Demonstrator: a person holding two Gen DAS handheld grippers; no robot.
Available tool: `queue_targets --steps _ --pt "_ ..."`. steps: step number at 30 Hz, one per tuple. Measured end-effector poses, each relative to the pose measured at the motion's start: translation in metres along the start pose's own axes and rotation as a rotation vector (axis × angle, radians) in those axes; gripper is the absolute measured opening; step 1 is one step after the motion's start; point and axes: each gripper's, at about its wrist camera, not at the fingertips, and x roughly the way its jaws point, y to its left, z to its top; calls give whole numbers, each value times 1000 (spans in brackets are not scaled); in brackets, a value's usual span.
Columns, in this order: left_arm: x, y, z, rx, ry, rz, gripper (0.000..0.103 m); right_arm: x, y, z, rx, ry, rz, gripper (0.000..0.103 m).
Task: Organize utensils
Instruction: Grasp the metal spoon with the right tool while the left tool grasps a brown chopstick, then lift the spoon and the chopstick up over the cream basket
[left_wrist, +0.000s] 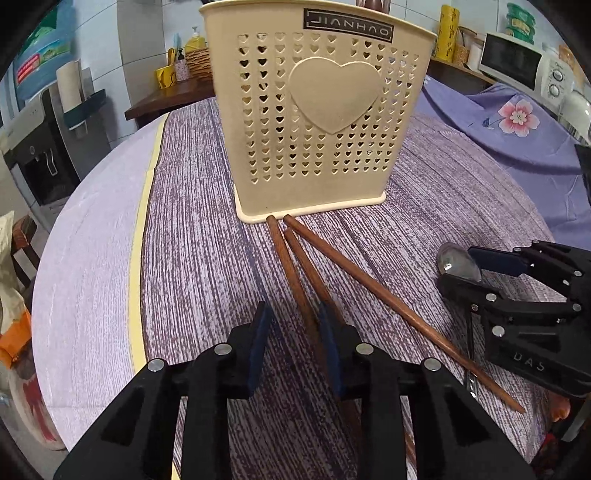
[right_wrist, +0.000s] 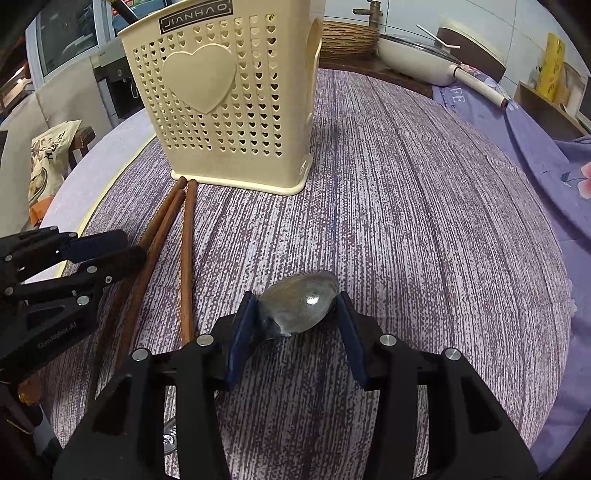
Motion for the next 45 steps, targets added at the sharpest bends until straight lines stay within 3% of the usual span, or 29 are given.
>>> queue_targets --steps 11,17,25,31,38,45 --pt "23 3 31 11 20 26 11 9 15 18 -19 32 -66 45" --pt "21 12 29 -34 5 -9 10 7 9 17 -1 2 -25 44" --pt "-23 22 30 -82 -121 -31 9 -32 -8 20 49 -214 16 41" --pt "-68 22 40 -95 -237 -54 8 -74 -10 20 35 -367 -36 38" --pt "-119 17 45 -93 -368 -74 7 -122 -6 14 12 -476 8 37" --pt "-140 16 39 -94 -417 -79 7 -139 -7 16 2 -482 44 37"
